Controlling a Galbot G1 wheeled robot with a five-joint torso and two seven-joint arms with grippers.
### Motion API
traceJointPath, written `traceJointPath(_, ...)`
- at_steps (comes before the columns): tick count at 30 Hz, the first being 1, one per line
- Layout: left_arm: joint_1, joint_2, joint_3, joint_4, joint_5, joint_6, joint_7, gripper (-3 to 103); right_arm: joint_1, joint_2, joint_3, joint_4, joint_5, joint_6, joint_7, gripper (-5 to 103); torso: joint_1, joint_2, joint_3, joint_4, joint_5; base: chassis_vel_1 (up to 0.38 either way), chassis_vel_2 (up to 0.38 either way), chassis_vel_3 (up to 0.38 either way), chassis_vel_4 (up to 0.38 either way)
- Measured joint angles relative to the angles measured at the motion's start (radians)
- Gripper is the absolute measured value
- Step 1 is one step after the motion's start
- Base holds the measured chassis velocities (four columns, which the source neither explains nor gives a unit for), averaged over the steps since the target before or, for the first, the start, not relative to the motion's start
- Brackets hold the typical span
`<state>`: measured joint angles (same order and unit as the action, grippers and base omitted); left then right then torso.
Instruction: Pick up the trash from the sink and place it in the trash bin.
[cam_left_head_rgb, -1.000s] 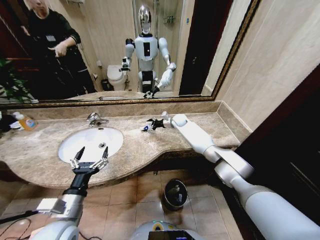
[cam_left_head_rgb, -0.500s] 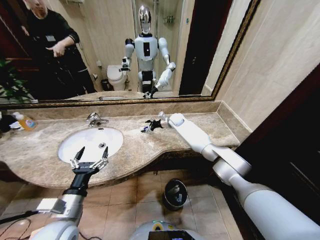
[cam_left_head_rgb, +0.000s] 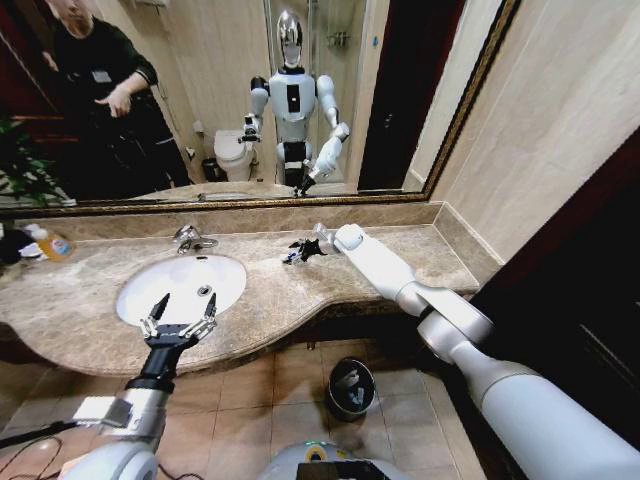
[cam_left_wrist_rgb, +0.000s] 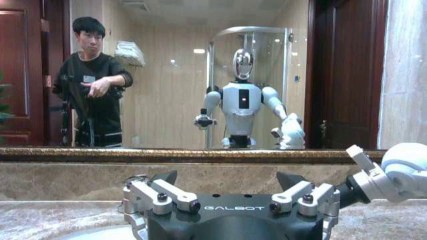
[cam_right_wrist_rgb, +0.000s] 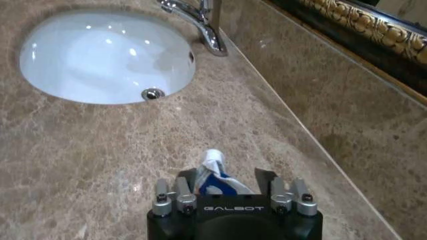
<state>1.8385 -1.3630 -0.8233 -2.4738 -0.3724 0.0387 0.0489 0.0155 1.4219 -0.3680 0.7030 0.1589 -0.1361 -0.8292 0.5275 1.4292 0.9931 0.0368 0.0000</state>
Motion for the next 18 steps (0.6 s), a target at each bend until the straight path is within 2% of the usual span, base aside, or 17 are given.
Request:
traceJointPath(3, 0.0, 0.0, 0.0, 0.0, 0.0, 0.0, 0.0, 100, 0.0, 0.0, -0.001, -0.005, -0.008, 0.012, 0.009, 46, 0.0, 0.0, 0.0, 0.0, 0.0, 0.0, 0.0, 0.0, 0.0)
traceJointPath(4, 0.0, 0.0, 0.0, 0.0, 0.0, 0.0, 0.0, 100, 0.0, 0.0, -0.001, -0.005, -0.008, 0.012, 0.009, 46, 0.0, 0.0, 0.0, 0.0, 0.0, 0.0, 0.0, 0.0, 0.0)
traceJointPath(6, 0.0, 0.0, 0.0, 0.0, 0.0, 0.0, 0.0, 100, -0.004, 0.002, -0.001, -0.008, -0.008, 0.023, 0.029, 35, 0.0, 0.0, 0.0, 0.0, 0.0, 0.0, 0.0, 0.0, 0.0)
traceJointPath(7, 0.0, 0.0, 0.0, 0.0, 0.0, 0.0, 0.0, 100, -0.004, 0.002, -0.001, -0.008, -0.008, 0.023, 0.029, 35, 0.0, 0.0, 0.0, 0.0, 0.0, 0.0, 0.0, 0.0, 0.0)
traceJointPath(8, 0.0, 0.0, 0.0, 0.0, 0.0, 0.0, 0.0, 100, -0.006, 0.002, -0.001, -0.008, -0.004, 0.023, 0.037, 30, 0.0, 0.0, 0.0, 0.0, 0.0001, 0.0, 0.0, 0.0, 0.0)
traceJointPath(11, 0.0, 0.0, 0.0, 0.0, 0.0, 0.0, 0.0, 100, -0.008, 0.002, -0.001, -0.007, 0.009, 0.023, 0.054, 25, 0.0, 0.0, 0.0, 0.0, 0.0, 0.0, 0.0, 0.0, 0.0)
traceJointPath(14, 0.0, 0.0, 0.0, 0.0, 0.0, 0.0, 0.0, 100, -0.013, -0.004, -0.003, 0.009, 0.038, 0.007, 0.077, 12, 0.0, 0.0, 0.0, 0.0, 0.0, 0.0, 0.0, 0.0, 0.0)
traceJointPath(15, 0.0, 0.0, 0.0, 0.0, 0.0, 0.0, 0.0, 100, -0.013, -0.004, -0.003, 0.009, 0.038, 0.007, 0.077, 12, 0.0, 0.0, 0.0, 0.0, 0.0, 0.0, 0.0, 0.0, 0.0)
traceJointPath(18, 0.0, 0.0, 0.0, 0.0, 0.0, 0.0, 0.0, 100, -0.025, -0.028, -0.014, 0.057, 0.091, -0.02, 0.1, 3, 0.0, 0.0, 0.0, 0.0001, 0.0, 0.0, 0.0, 0.0, 0.0)
